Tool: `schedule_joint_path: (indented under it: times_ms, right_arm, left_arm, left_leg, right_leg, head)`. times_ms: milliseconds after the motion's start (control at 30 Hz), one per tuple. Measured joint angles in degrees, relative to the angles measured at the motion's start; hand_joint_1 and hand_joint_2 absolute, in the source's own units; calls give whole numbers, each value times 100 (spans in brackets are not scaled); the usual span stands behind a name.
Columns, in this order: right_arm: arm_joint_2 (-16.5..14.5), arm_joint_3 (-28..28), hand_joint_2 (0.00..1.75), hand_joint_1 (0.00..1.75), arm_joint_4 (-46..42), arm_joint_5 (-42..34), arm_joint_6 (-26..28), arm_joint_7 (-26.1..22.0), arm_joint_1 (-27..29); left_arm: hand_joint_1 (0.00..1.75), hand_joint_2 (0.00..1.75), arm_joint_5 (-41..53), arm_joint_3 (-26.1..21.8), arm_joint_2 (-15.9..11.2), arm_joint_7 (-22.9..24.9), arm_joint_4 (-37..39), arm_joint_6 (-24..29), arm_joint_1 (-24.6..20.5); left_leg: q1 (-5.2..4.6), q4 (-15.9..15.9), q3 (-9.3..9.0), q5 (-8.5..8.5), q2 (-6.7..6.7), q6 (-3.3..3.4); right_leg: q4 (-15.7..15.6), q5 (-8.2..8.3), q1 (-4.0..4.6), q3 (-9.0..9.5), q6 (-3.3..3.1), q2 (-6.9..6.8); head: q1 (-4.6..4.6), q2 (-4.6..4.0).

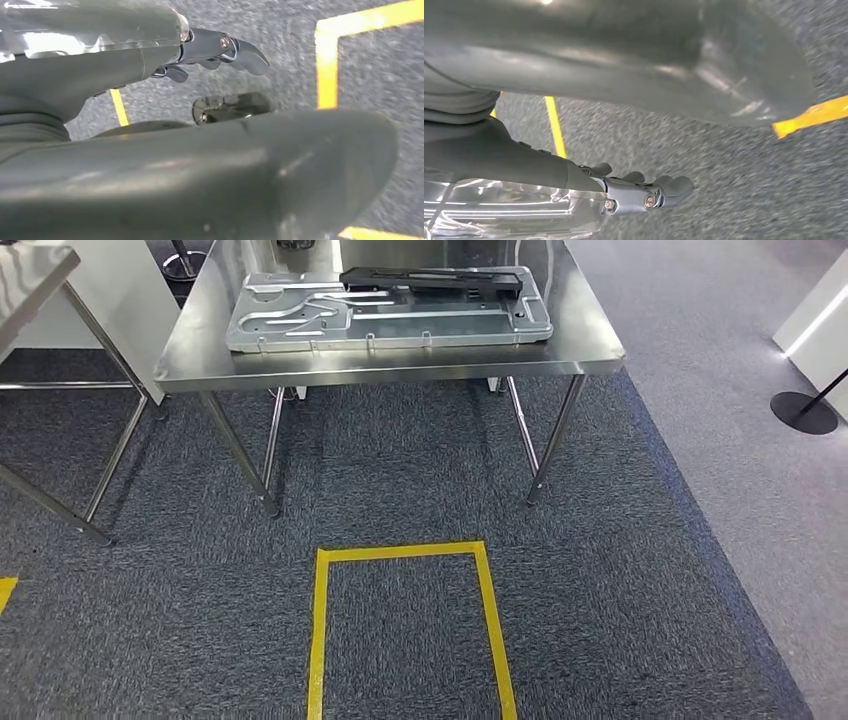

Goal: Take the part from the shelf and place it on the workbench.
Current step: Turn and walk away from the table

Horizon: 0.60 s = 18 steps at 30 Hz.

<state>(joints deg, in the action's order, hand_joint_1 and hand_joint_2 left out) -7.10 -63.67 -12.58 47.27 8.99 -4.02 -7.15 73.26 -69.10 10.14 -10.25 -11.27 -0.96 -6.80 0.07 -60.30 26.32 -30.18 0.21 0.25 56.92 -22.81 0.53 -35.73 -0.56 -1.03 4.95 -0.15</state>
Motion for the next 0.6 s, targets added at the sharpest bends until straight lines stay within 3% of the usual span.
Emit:
schedule_joint_path:
  times_ms: [33,67,133,167,200,267,300,333,367,400,433,467,500,533,567,600]
  right_arm:
    - [38,17,0,0,22,14,-40,7,9]
    - [74,35,0,0,45,24,-78,11,19]
    - [119,59,0,0,84,29,-127,11,36]
    - [126,66,0,0,96,26,-139,9,42]
    - [128,69,0,0,106,22,-152,5,55]
    - [123,71,0,0,124,17,-188,-3,81]
    - [113,72,0,0,136,23,-208,-7,96]
    - [101,74,0,0,145,34,-225,-11,102]
    - [89,80,0,0,153,54,-248,-15,103]
    - [81,91,44,0,156,82,-275,-22,103]
    - [79,110,87,0,157,108,-305,-31,99]
    - [79,135,131,0,157,145,-351,-41,91]
    - [79,167,175,0,157,194,-406,-50,76]
    - [79,205,175,0,160,254,-477,-57,56]
    - [79,251,175,0,163,332,-571,-65,35]
    - [79,304,175,0,169,413,-670,-79,16]
  left_arm:
    - [0,0,6,5,-4,22,-1,-1,-9]
    - [0,0,20,10,-9,37,-1,-2,-12]
    - [0,0,49,19,-23,49,0,-4,17]
    - [0,0,62,22,-33,46,0,8,34]
    - [0,44,68,25,-44,45,0,27,46]
    - [0,131,83,30,-60,60,-1,91,44]
    - [0,175,87,32,-67,77,-1,125,43]
    - [0,175,92,33,-74,94,-1,154,42]
    - [0,175,93,33,-81,108,-1,178,43]
    - [0,175,94,33,-88,118,-1,198,43]
    - [0,175,93,33,-93,121,-1,211,41]
    - [0,175,94,33,-96,127,0,227,40]
    - [0,175,98,34,-98,143,0,249,37]
    - [0,175,104,36,-101,169,1,270,30]
    - [0,175,116,38,-105,214,1,294,22]
    - [0,175,133,42,-111,268,1,316,11]
  left_leg:
    - [-23,344,-221,-104,-3,37]
    - [-47,547,-325,-165,-7,72]
    - [-63,605,-249,-85,0,146]
    - [-61,612,-188,-21,8,182]
    - [-55,624,-114,50,17,217]
    - [-56,627,48,178,21,263]
    - [-60,624,133,244,24,271]
    - [-63,616,223,309,27,269]
    - [-65,602,320,371,31,260]
    - [-66,579,415,428,34,249]
    - [-65,545,502,479,34,235]
    - [-71,501,578,515,32,218]
    - [-80,450,634,543,32,197]
    - [-88,398,687,568,34,170]
    - [-95,360,730,593,41,143]
    - [-99,331,761,620,47,114]
  right_leg:
    - [10,61,-3,-35,32,-9]
    - [6,124,-13,-60,67,-18]
    - [2,207,-43,-120,136,-19]
    - [71,110,-57,-174,167,-3]
    - [240,-107,-66,-251,194,16]
    - [891,-716,-87,-433,233,41]
    - [1271,-880,-90,-508,245,45]
    - [1577,-872,-90,-543,250,47]
    - [1734,-718,-90,-512,246,49]
    - [1711,-515,-89,-390,237,49]
    - [1469,-386,-87,-141,221,50]
    - [1055,-372,-77,229,197,50]
    - [586,-480,-66,595,166,50]
    - [174,-633,-53,887,133,49]
    - [-80,-748,-38,1049,102,49]
    - [-192,-808,-45,1073,66,50]
  head:
    - [-1,0]
    - [-1,0]
    - [-1,0]
    - [-1,0]
    - [-1,0]
    - [-1,0]
    - [-1,0]
    - [-1,0]
    - [-1,0]
    - [-1,0]
    - [-1,0]
    - [-1,0]
    - [-1,0]
    - [-1,0]
    - [-1,0]
    - [0,0]
